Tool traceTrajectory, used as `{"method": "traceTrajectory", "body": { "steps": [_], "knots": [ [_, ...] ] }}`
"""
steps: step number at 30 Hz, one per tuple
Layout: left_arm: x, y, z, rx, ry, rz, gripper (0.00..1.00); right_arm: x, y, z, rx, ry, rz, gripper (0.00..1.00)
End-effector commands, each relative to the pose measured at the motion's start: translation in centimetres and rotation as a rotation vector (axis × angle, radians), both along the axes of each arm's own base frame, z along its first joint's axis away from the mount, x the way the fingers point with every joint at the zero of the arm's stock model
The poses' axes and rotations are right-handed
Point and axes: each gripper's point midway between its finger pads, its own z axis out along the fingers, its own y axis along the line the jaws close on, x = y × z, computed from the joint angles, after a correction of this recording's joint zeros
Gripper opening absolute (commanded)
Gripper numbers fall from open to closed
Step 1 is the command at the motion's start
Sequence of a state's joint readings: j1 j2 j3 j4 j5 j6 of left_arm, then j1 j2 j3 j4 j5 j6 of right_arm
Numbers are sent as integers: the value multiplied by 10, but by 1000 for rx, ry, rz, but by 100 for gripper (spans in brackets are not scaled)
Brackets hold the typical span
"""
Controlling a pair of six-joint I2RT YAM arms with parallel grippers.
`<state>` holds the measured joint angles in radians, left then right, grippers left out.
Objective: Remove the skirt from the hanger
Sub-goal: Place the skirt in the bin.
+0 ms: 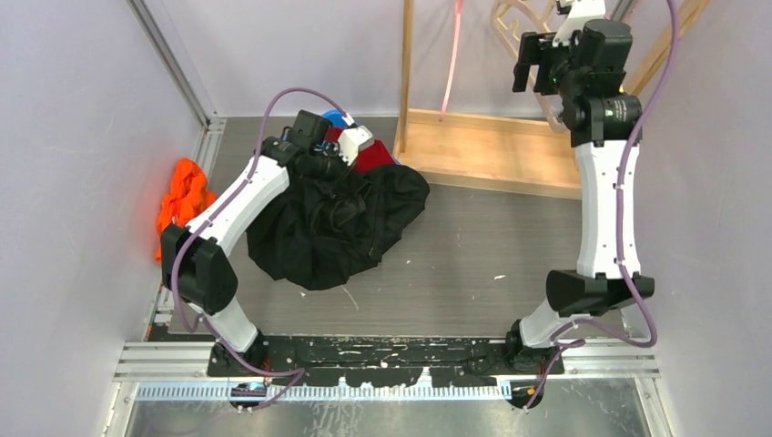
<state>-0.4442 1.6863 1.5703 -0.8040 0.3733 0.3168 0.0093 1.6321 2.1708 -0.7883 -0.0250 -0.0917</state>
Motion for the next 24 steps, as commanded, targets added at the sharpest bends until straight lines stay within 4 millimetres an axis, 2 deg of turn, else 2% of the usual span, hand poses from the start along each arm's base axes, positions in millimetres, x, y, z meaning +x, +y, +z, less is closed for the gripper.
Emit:
{"method": "traceTrajectory", "body": {
  "steps": [1,6,11,16,20,24],
  "knots": [
    [-2,-5,23,-42,-62,-7,0,-19,0,30,-17,-95,6,90],
    [-8,-4,21,-40,-52,-12,0,-27,-4,21,-28,-77,-10,91],
    [-12,-4,23,-44,-55,-10,0,-24,-11,24,-39,-93,-48,91],
    [-13,-5,27,-53,-65,-8,0,-21,-20,44,-36,-156,-107,91],
    [-13,-4,25,-50,-66,-3,0,-29,-28,68,-60,-222,-146,98],
    [-10,-6,22,-55,-66,2,0,-40,-24,87,-44,-275,-127,97]
  ]
}}
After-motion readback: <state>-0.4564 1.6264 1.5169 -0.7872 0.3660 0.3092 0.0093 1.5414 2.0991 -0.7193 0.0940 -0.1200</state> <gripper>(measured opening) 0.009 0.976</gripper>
